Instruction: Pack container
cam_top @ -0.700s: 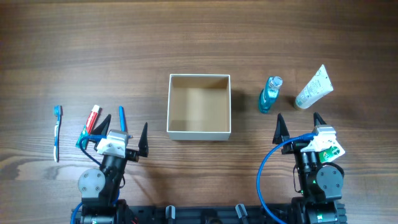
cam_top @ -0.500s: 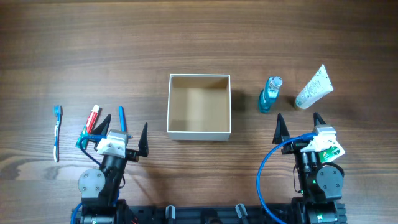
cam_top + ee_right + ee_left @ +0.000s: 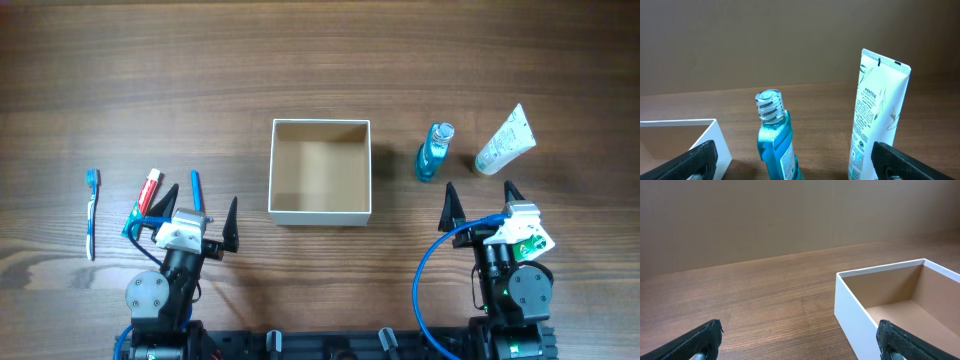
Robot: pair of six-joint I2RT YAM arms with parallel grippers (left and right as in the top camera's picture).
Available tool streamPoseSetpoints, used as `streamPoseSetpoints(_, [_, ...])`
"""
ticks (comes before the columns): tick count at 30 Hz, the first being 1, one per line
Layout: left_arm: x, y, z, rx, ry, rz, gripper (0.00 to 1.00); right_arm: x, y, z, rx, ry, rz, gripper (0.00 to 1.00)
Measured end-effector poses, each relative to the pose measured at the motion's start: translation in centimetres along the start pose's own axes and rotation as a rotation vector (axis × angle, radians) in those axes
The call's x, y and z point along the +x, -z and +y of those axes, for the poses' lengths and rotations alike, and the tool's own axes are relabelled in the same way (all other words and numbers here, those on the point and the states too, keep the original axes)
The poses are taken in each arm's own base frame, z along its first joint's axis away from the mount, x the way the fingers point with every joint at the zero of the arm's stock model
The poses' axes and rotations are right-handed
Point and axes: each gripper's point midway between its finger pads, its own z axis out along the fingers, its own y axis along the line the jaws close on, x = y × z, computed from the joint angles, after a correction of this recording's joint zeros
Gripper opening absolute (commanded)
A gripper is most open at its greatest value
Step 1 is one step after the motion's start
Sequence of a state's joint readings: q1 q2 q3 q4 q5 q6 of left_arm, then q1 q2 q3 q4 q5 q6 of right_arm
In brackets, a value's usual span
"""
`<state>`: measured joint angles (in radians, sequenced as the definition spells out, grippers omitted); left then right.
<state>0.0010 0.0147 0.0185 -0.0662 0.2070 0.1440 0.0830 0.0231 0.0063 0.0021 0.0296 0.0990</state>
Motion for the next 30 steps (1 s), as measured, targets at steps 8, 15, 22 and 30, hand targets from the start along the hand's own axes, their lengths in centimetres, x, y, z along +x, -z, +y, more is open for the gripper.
streamPoseSetpoints(8, [0.0,0.0,0.0,0.0,0.0,0.0,1.0,0.0,0.0,0.0,0.0,0.0,0.0,1.0])
streamPoseSetpoints(15, [0.0,0.0,0.0,0.0,0.0,0.0,1.0,0.0,0.0,0.1,-0.004,0.0,0.001,1.0])
streamPoseSetpoints(22, [1.1,0.5,1.2,-0.092,0.414,0.094,1.0,0.5,0.4,0.6,-0.024,-0.032,0.138,1.0])
streamPoseSetpoints(30, [-3.6,0.2,3.1,-0.258,0.585,0.48,1.0,-4.8,-2.4,2.4,-0.03,-0.092,0.568,1.0])
